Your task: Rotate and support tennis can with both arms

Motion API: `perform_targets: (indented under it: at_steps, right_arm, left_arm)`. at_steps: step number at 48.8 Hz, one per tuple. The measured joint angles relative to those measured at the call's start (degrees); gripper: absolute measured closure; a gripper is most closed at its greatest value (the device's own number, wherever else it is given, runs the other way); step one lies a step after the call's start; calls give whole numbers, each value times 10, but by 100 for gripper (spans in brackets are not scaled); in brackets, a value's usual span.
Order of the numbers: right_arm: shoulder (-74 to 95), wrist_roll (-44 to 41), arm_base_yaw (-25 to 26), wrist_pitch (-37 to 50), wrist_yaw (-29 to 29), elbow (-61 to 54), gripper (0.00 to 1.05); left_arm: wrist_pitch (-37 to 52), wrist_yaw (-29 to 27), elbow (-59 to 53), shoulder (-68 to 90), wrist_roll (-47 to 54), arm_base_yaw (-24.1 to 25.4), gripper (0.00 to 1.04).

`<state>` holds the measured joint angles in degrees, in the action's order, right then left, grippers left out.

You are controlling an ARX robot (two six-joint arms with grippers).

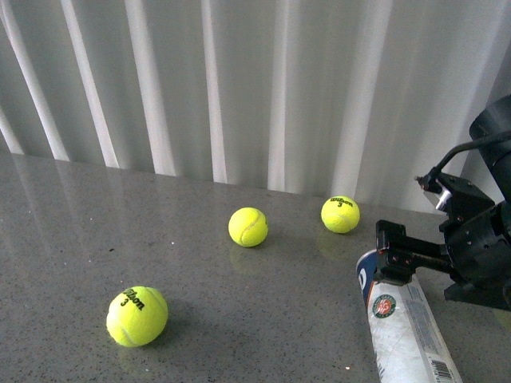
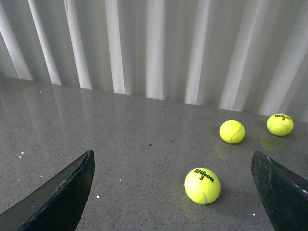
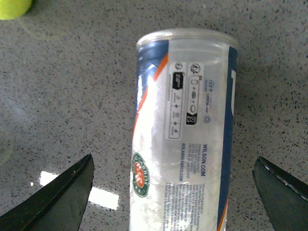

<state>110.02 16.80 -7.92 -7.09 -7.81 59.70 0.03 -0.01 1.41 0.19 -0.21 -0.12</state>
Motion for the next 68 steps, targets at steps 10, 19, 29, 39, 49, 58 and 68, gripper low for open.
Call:
perform_targets:
  at_steps: [10, 19, 29, 39, 49, 58, 68]
  right_arm:
    - [29, 7, -1, 45, -15, -32, 7]
    - [50, 12, -8, 82, -15, -49, 7]
    - [67, 12, -10, 108, -14, -64, 7]
    - [72, 8, -10, 122, -3, -71, 36]
    - [61, -15, -10, 130, 5, -80, 64]
    - [2, -101, -7, 118, 17, -99, 79]
    - [-88, -273, 9, 106, -9, -106, 83]
  left_arm:
    - [0, 0, 0, 0, 0, 0, 7]
    - [0, 0, 0, 0, 0, 0, 7]
    - [0, 0, 0, 0, 0, 0, 7]
    - [0, 0, 0, 0, 0, 0, 7]
    - [0, 0, 0, 0, 0, 0, 7]
    - [0, 0, 0, 0, 0, 0, 7]
    - [0, 0, 0, 0, 0, 0, 7]
